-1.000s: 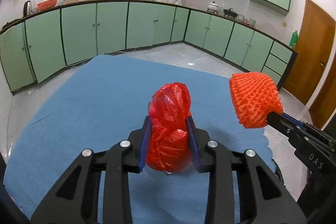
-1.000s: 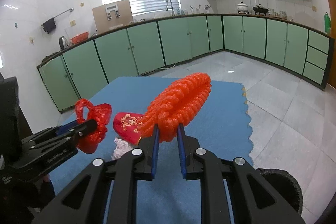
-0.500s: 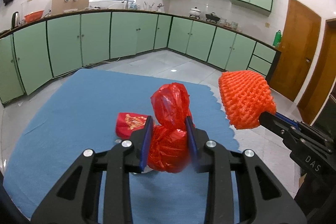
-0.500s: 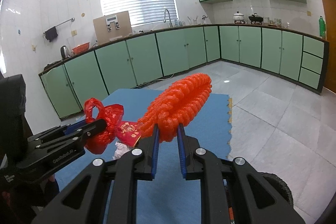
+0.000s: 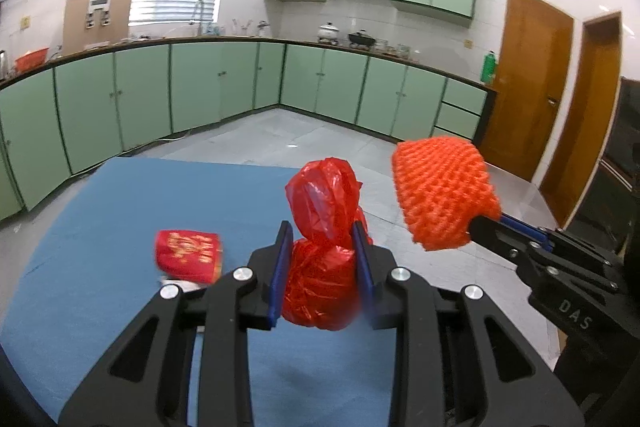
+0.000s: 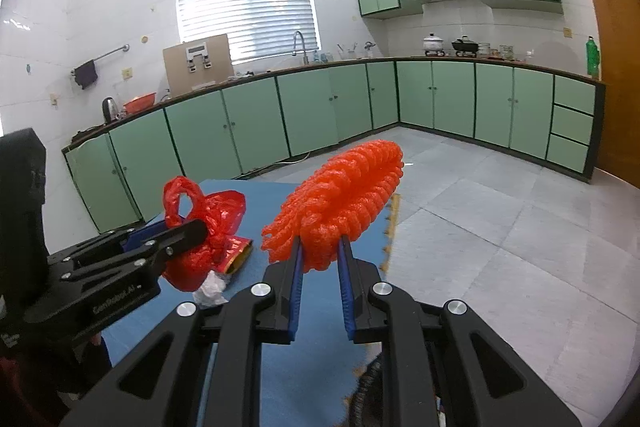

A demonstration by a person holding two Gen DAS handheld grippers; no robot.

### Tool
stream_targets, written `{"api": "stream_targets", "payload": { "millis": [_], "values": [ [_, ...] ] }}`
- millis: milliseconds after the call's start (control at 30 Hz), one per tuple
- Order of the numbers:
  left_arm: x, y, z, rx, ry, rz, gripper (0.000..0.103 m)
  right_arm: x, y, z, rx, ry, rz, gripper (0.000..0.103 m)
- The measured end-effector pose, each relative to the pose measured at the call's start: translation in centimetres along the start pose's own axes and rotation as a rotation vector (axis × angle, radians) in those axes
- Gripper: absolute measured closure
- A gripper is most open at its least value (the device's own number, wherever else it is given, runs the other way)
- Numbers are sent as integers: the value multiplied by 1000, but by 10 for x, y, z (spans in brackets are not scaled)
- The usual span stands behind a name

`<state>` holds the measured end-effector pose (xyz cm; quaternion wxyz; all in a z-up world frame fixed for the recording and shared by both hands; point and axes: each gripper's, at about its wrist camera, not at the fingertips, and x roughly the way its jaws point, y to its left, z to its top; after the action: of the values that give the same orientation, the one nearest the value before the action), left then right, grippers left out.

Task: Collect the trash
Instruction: 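Carry the red bag and orange net over the black trash bin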

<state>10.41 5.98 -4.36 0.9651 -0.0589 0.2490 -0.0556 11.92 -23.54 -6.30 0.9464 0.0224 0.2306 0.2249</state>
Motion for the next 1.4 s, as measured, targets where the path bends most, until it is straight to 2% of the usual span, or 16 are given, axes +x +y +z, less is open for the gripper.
{"api": "stream_targets", "payload": {
  "millis": [267,567,1067,1400],
  "values": [
    [12,-53,-24,43,43,-100,74,-26,-35,-13,17,13,-82,86],
    [41,-93,-46,61,102,-175,74,-51,-80,-39,74,41,-169,86],
    [78,-145,-74,114,167,-209,74,-61,-139,-75,161,94,-238,86],
    [115,-165,-88,148,227,-214,73,-41,-167,-106,211,167,-259,86]
  ]
}}
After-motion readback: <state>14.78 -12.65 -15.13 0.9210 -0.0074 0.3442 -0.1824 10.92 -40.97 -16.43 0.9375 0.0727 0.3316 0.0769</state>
